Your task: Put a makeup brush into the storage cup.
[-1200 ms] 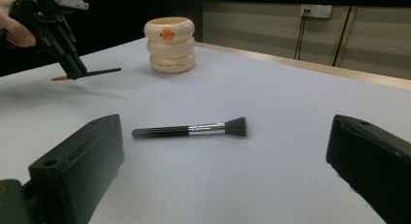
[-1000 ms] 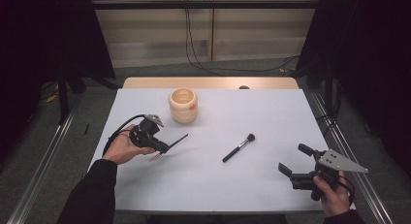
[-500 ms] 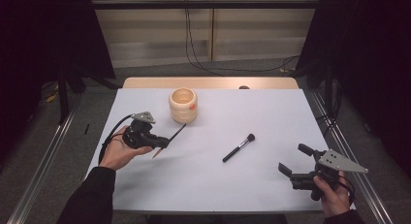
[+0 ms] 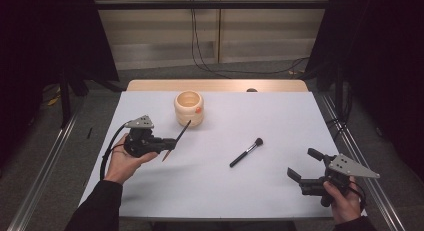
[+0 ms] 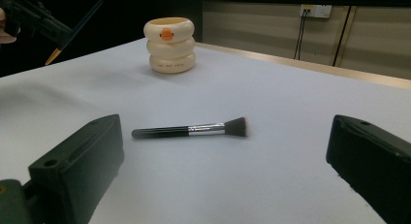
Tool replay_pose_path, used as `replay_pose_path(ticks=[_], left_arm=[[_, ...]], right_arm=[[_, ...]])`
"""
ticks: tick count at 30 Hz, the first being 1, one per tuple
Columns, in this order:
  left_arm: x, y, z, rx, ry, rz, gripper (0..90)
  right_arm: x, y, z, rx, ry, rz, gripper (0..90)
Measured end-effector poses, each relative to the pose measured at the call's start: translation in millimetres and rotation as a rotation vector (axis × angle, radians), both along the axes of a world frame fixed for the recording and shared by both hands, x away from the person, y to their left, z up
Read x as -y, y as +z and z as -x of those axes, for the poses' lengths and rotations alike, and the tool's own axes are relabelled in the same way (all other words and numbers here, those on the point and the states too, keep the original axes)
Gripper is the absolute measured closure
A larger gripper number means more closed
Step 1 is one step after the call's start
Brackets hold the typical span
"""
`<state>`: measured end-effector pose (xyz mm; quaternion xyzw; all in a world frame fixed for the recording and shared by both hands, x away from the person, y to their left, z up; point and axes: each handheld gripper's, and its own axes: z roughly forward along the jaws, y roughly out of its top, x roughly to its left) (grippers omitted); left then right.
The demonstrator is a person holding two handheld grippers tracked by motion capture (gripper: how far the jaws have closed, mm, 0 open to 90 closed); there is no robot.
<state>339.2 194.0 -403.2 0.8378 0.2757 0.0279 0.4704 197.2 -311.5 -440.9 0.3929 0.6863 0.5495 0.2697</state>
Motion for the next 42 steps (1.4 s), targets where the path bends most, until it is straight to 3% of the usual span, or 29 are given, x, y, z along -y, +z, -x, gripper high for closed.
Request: replay_pose_path(ticks=[3, 9, 13, 20, 21, 23, 28, 34, 42], left_arm=[[4.9, -0.7, 5.3, 0.028, 0.019, 0.015, 83.7], [7.0, 4.7, 12.6, 0.06, 0.051, 0.108, 83.7], [4.6, 9.5, 18.5, 0.118, 0.095, 0.145, 83.6], [0.3, 12.0, 25.3, 0.142, 0.137, 0.194, 83.6], [-0.1, 11.6, 25.8, 0.14, 0.132, 0.22, 83.6], [0.0, 13.2, 28.4, 0.152, 0.158, 0.218, 83.6], [-1.1, 13.9, 29.8, 0.162, 0.146, 0.256, 83.6], [8.7, 12.1, 32.1, 0.165, 0.124, 0.232, 83.6], [15.4, 19.0, 37.2, 0.168, 0.092, 0.277, 83.6]], right_arm=[[-1.0, 0.0, 0.2, -0.001, 0.0, -0.003, 0.0], [-0.7, -0.1, 0.1, 0.001, -0.001, -0.002, 0.0], [-0.4, 0.1, 0.1, -0.002, -0.003, -0.005, 0.0], [-0.3, 0.2, 0.2, -0.002, 0.001, -0.006, 0.0], [-0.1, 0.1, 0.1, 0.0, 0.001, -0.005, 0.0], [0.0, 0.0, -0.1, -0.001, 0.001, -0.002, 0.0], [-0.5, 0.2, 0.0, 0.0, 0.001, -0.005, 0.0], [-1.3, 0.1, 0.3, 0.005, 0.011, -0.002, 0.0], [-1.0, 0.3, 0.1, 0.006, 0.012, -0.007, 0.0]])
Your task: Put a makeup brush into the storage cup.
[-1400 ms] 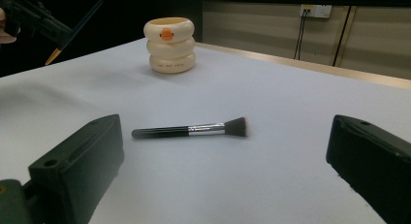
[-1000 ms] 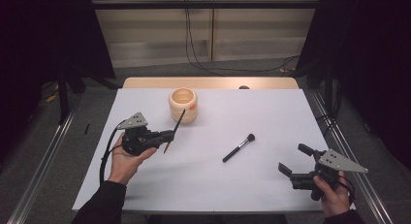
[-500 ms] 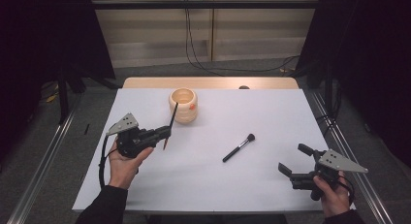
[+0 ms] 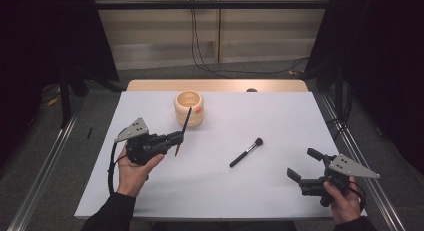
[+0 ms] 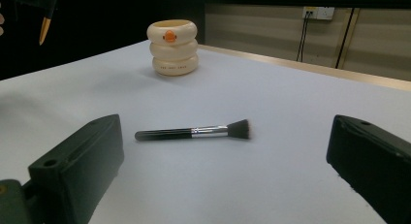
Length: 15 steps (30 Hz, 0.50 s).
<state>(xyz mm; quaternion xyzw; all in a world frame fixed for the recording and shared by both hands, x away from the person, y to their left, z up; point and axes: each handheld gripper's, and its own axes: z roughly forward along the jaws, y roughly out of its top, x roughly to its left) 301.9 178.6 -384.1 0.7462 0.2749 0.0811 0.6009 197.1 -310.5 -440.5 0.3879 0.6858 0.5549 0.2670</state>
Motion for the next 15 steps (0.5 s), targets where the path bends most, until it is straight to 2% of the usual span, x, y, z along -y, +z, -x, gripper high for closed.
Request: replay_pose_path(ticks=[5, 6, 8, 15], left_arm=[[5.6, 1.9, 3.6, 0.006, -0.003, -0.007, 83.6], [7.7, 1.9, 3.9, 0.0, -0.022, -0.003, 83.6], [11.8, 3.1, 6.2, 0.007, -0.029, -0.019, 83.6], [22.4, 6.5, 11.1, 0.013, -0.072, -0.016, 83.6]], right_arm=[[0.5, 0.1, -0.2, 0.0, 0.004, 0.002, 0.0], [0.5, 0.2, -0.1, -0.001, 0.004, 0.001, 0.0], [0.6, 0.2, -0.1, 0.001, 0.004, 0.003, 0.0], [0.1, 0.1, 0.2, 0.002, 0.001, 0.001, 0.0]])
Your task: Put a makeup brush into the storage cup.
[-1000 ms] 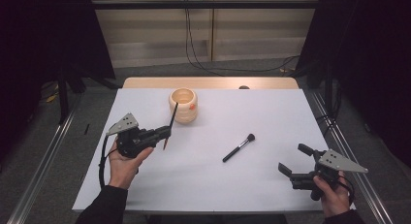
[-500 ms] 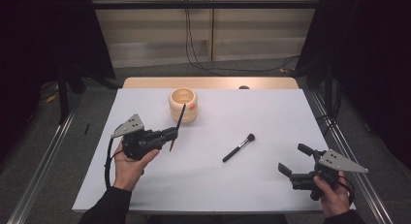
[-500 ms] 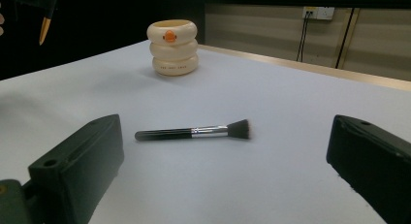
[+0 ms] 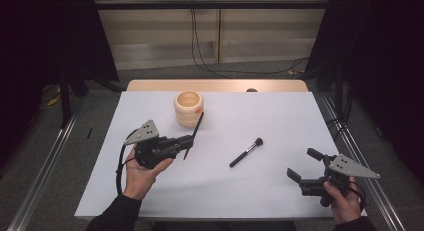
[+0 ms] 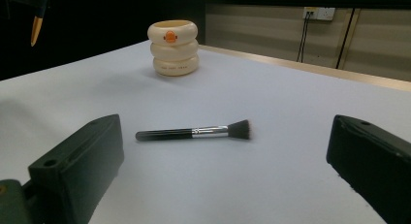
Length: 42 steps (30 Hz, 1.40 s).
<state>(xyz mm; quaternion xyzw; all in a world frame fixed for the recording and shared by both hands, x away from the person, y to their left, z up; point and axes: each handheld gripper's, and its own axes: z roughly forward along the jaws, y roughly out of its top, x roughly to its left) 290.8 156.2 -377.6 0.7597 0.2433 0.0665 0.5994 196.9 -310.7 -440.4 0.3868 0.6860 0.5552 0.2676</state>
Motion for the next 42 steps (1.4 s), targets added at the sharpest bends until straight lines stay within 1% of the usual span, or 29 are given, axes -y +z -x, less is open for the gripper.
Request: replay_pose_path(ticks=[2, 3, 4, 5, 7, 10, 12, 14, 15, 16, 17, 19, 20, 22, 24, 26, 27, 29, 32, 33, 36, 38, 39, 40, 41, 42], left_arm=[[2.7, 0.9, 1.2, -0.003, -0.006, 0.011, 83.6], [3.9, 1.2, 1.1, 0.001, -0.017, 0.007, 83.6], [4.7, 1.3, 1.2, 0.002, -0.018, 0.001, 83.6], [6.2, 1.0, 1.9, -0.006, -0.021, 0.009, 83.6], [8.4, 0.7, 2.0, -0.005, -0.024, 0.002, 83.6], [11.2, 0.6, 2.0, -0.007, -0.028, 0.002, 83.6], [12.7, 1.0, 2.1, -0.005, -0.032, -0.009, 83.6], [15.1, 1.0, 2.6, -0.009, -0.035, -0.008, 83.6], [16.4, 1.1, 2.5, -0.006, -0.044, -0.009, 83.6], [17.7, 1.6, 3.1, -0.009, -0.043, -0.009, 83.7], [18.8, 2.0, 3.0, -0.012, -0.052, -0.007, 83.6], [21.8, 4.8, 4.2, -0.005, -0.056, -0.014, 83.6], [23.2, 5.3, 4.4, -0.006, -0.068, -0.003, 83.6], [25.6, 5.6, 4.6, -0.007, -0.07, -0.004, 83.7], [28.0, 4.6, 4.6, -0.01, -0.078, -0.016, 83.6], [31.8, 3.5, 5.4, -0.012, -0.084, -0.02, 83.6], [34.0, 3.1, 6.0, -0.014, -0.097, -0.018, 83.6], [37.6, 3.6, 6.4, -0.006, -0.102, -0.037, 83.7], [44.1, 4.6, 5.0, -0.008, -0.114, -0.039, 83.7], [46.6, 5.1, 4.7, -0.01, -0.118, -0.032, 83.7], [55.0, 7.1, 4.7, -0.008, -0.135, -0.046, 83.7], [59.8, 8.9, 3.8, -0.002, -0.148, -0.042, 83.7], [62.5, 9.8, 3.1, -0.009, -0.156, -0.032, 83.7], [62.9, 10.8, 2.3, -0.008, -0.158, -0.044, 83.7], [64.8, 10.8, 1.7, -0.017, -0.165, -0.032, 83.7], [65.7, 11.2, 1.1, -0.021, -0.168, -0.045, 83.6]], right_arm=[[0.0, 0.0, 0.0, -0.001, 0.001, 0.0, 0.0], [-0.1, -0.1, -0.1, 0.0, 0.001, 0.0, 0.0], [0.0, 0.0, -0.1, -0.001, 0.001, -0.001, 0.0], [0.6, 0.2, 0.0, -0.001, 0.005, 0.002, 0.0], [0.3, 0.1, 0.0, 0.002, 0.001, 0.001, 0.0], [-0.2, 0.1, -0.1, 0.001, 0.0, 0.0, 0.0], [-0.1, 0.0, -0.2, 0.0, 0.0, 0.001, 0.0], [0.0, 0.0, -0.1, -0.001, 0.0, -0.001, 0.0], [0.5, 0.1, -0.1, -0.001, 0.003, 0.002, 0.0], [0.6, 0.2, 0.0, -0.002, 0.003, 0.002, 0.0], [0.3, 0.1, 0.0, 0.0, 0.001, 0.0, 0.0], [0.4, -0.1, -0.4, -0.003, 0.0, -0.003, 0.0], [-0.2, -0.4, -1.0, -0.004, -0.006, -0.005, 0.0], [-0.1, 0.3, -0.4, -0.002, -0.003, -0.006, 0.0], [0.4, 0.2, 0.0, 0.001, 0.001, -0.002, 0.0], [-0.4, 0.2, -0.2, -0.005, -0.006, -0.019, 0.0], [0.0, 0.0, -0.7, -0.003, 0.001, -0.01, 0.0], [-0.1, 0.3, -0.1, 0.001, 0.005, -0.006, 0.0], [-0.3, 0.1, -0.1, -0.004, 0.004, -0.007, 0.0], [-0.5, 0.0, -0.2, -0.003, 0.003, -0.007, 0.0], [-0.9, -0.1, -0.4, -0.001, 0.006, -0.003, 0.0], [-0.9, -0.1, -0.5, -0.002, 0.003, -0.003, 0.0], [-1.3, 0.0, -0.6, -0.004, 0.001, -0.006, 0.0], [-1.2, -0.1, -0.5, -0.003, 0.002, -0.003, 0.0], [-1.2, 0.0, -0.3, -0.003, 0.005, -0.003, 0.0], [-1.1, -0.1, -0.4, -0.001, 0.006, -0.002, 0.0]])
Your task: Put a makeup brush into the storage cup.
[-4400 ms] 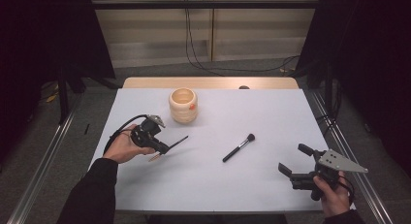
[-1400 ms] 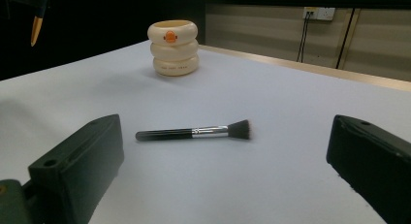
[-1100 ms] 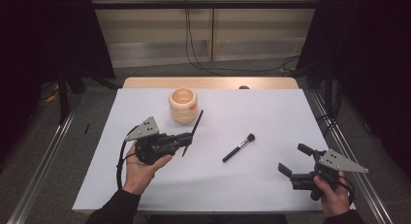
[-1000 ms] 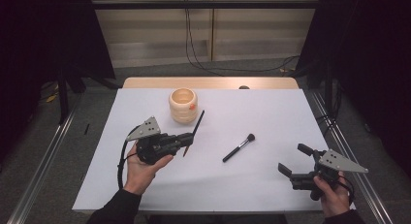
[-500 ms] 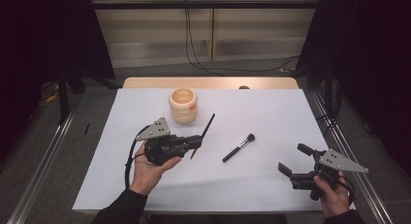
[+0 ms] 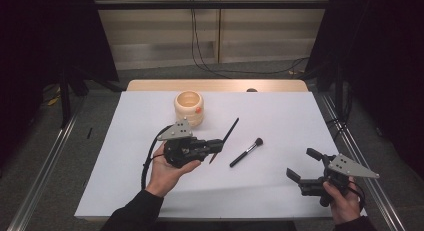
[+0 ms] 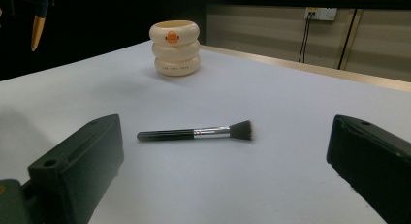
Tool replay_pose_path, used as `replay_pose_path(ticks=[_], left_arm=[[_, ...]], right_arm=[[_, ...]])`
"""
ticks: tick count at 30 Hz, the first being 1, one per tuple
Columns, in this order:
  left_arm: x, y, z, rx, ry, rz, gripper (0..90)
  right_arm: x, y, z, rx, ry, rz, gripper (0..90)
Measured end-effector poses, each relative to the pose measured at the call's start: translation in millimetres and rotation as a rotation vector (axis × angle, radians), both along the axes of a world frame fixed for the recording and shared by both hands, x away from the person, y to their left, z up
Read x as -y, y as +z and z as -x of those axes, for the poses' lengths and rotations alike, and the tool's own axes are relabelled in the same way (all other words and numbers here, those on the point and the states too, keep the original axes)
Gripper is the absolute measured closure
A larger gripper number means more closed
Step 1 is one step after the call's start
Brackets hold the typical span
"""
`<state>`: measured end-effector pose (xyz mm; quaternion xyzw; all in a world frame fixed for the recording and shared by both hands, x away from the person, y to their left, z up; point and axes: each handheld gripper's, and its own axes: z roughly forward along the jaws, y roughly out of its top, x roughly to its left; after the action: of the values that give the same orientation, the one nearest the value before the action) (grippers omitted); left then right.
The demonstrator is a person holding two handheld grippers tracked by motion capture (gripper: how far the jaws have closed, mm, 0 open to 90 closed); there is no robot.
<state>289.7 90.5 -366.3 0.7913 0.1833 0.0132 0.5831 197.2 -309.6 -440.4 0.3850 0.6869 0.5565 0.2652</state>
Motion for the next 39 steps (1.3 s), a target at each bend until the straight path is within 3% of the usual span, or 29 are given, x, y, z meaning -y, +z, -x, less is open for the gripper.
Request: replay_pose_path(ticks=[9, 12, 17, 22, 27, 36, 39], left_arm=[[2.4, -0.8, -0.3, -0.037, -0.038, -0.043, 83.7], [2.8, 0.9, 0.0, -0.047, -0.043, -0.086, 83.7], [3.8, 3.6, 0.9, -0.051, -0.057, -0.115, 83.7], [7.2, 1.6, 1.0, -0.047, -0.073, -0.193, 83.7], [10.2, -0.5, -0.1, -0.068, -0.083, -0.221, 83.7], [23.5, 9.1, 0.6, -0.007, -0.153, -0.357, 83.7], [28.4, 10.3, -6.7, -0.053, -0.155, -0.415, 83.7]], right_arm=[[-0.2, 0.0, 0.0, 0.0, 0.005, 0.0, 0.0], [-0.1, 0.0, -0.2, -0.004, -0.001, -0.002, 0.0], [0.3, 0.1, 0.1, 0.0, 0.0, -0.002, 0.0], [-0.1, 0.2, 0.4, -0.001, 0.001, -0.004, 0.0], [-0.2, 0.0, 0.1, -0.003, 0.01, -0.002, 0.0], [-1.6, -0.8, -1.0, -0.012, 0.018, 0.005, 0.0], [-1.8, -0.7, -0.5, -0.016, 0.022, 0.005, 0.0]])
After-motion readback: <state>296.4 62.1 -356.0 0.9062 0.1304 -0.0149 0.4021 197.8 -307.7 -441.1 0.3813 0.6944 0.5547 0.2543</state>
